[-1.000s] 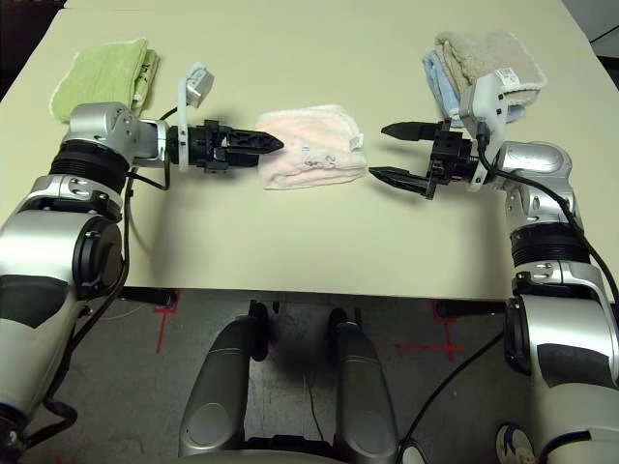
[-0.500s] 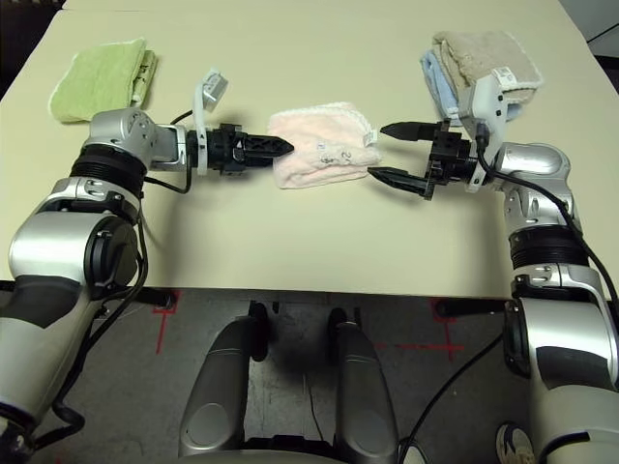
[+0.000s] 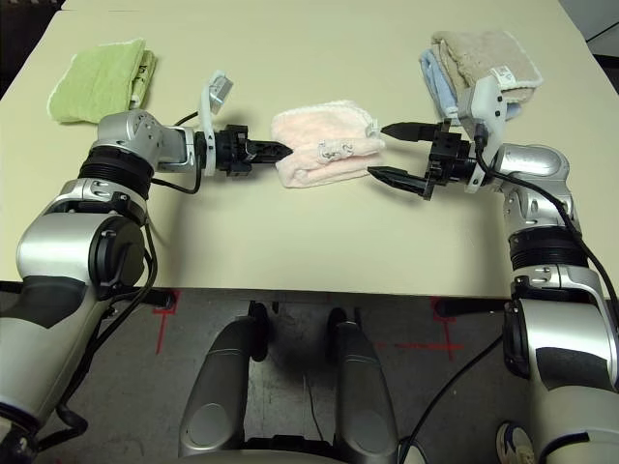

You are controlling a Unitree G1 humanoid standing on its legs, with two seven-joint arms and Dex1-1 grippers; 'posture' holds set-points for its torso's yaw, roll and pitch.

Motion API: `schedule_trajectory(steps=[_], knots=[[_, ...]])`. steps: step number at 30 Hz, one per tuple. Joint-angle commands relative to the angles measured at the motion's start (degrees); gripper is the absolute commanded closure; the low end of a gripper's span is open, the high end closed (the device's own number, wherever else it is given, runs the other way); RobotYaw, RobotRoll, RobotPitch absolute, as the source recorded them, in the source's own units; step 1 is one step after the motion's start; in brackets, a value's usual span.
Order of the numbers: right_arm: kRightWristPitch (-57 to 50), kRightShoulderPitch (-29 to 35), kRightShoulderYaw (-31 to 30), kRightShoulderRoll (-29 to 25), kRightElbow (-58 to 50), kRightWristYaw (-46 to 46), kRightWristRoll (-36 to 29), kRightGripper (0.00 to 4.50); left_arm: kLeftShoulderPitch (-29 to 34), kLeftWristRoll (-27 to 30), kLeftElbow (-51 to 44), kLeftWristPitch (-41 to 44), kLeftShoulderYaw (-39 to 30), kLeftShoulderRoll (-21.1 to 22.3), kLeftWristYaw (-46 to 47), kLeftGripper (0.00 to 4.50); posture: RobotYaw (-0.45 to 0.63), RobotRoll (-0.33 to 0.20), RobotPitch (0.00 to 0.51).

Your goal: Fold the towel and set it aside.

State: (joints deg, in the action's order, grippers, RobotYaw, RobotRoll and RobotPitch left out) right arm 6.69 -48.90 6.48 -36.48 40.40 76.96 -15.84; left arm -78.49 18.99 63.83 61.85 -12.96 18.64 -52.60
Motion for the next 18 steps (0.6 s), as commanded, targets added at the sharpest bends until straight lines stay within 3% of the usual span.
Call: schedule_trajectory(steps=[1,6,11,15,18], knots=[[0.3,0.1,0.5,0.5,0.2,-1.0,-0.6,0.0,-0.2,1.6,-1.9,1.7,-1.5,2.3,1.1,4.48,0.07,0.0,0.3],[0.4,-0.5,0.4,1.1,0.6,-1.2,-0.5,0.0,0.8,2.5,-4.1,2.2,-3.0,6.4,2.5,4.48,0.08,0.0,0.301],[0.7,-1.1,0.3,1.0,1.5,-1.0,-0.2,0.0,4.2,2.6,-8.8,7.0,1.1,10.8,-1.5,4.48,0.09,0.0,0.302],[1.0,-1.5,0.2,0.9,2.0,-0.8,0.1,0.0,6.4,2.7,-11.0,8.3,3.7,11.3,-3.3,4.48,0.09,0.0,0.301],[1.2,-1.7,0.1,0.8,2.2,-0.7,0.2,0.0,5.5,3.3,-9.0,6.2,1.7,10.4,-1.8,4.48,0.09,0.0,0.301]])
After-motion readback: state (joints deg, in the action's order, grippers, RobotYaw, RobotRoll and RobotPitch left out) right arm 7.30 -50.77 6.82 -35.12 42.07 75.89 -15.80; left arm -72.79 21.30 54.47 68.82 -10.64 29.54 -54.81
